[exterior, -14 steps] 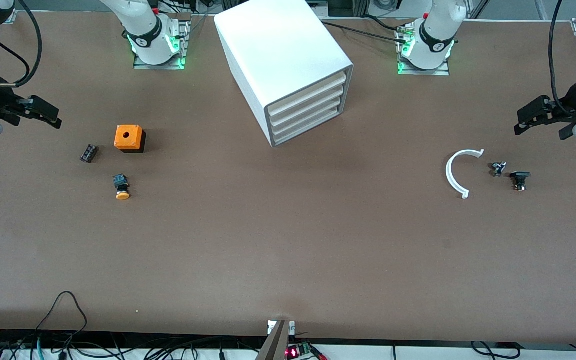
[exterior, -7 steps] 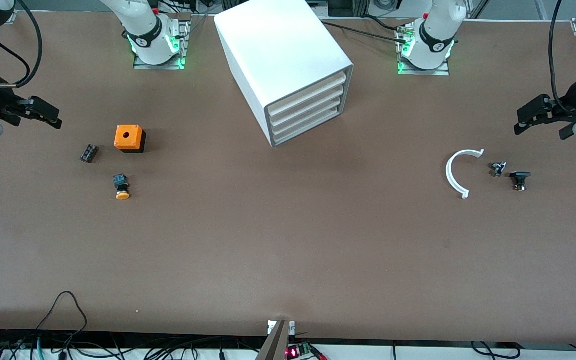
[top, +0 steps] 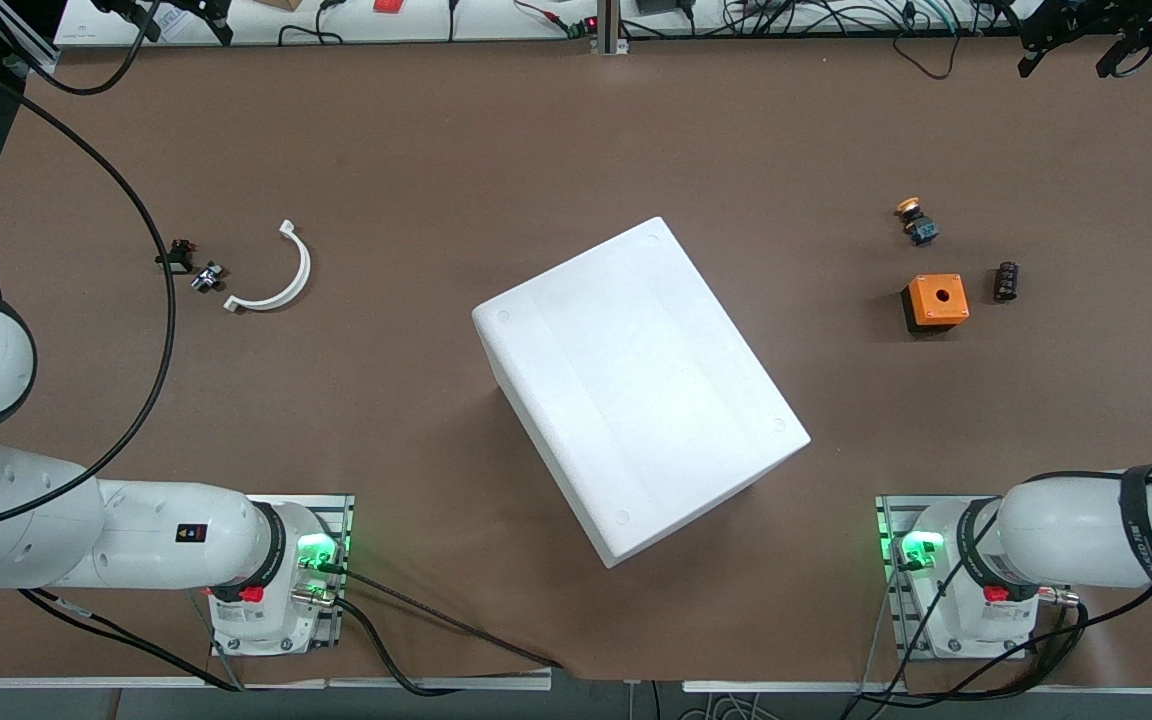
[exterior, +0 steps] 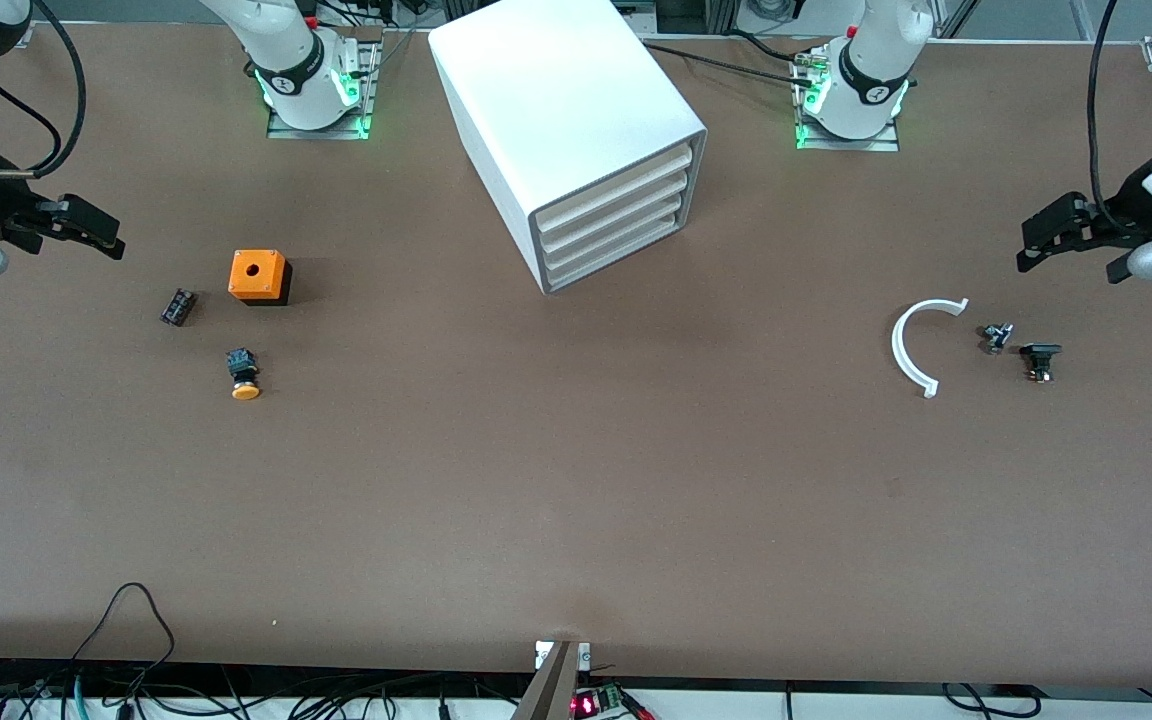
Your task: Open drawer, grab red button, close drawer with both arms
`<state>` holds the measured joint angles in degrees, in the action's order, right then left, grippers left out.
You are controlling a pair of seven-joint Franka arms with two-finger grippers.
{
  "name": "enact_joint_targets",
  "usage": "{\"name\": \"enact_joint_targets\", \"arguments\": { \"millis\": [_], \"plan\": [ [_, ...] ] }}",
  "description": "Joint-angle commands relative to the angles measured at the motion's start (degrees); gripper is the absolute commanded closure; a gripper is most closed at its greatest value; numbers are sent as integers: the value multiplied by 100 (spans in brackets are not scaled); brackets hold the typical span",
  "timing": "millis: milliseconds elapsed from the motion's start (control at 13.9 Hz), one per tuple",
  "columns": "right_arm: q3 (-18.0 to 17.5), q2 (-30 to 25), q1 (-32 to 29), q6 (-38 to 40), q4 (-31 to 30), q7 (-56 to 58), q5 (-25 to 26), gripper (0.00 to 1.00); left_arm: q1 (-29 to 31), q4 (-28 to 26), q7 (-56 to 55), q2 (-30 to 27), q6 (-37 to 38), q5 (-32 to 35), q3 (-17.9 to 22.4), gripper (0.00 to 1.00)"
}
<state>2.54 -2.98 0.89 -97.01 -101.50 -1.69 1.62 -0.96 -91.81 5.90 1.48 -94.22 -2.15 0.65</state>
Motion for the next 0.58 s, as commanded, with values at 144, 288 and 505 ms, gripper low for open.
{"name": "enact_joint_targets", "arguments": {
  "millis": [144, 288, 505],
  "plan": [
    [19, -1, 8, -3, 60, 54, -22, 0, -246, 59, 42, 782, 62, -5, -4, 0],
    [27, 34, 8, -20, 69, 45, -22, 0, -396, -3, 86, 828, 26, -65, -39, 0],
    [27, 201, -1, -11, 209, 37, -75, 0, -423, -432, 121, 994, -105, -144, -267, 0]
  ]
}}
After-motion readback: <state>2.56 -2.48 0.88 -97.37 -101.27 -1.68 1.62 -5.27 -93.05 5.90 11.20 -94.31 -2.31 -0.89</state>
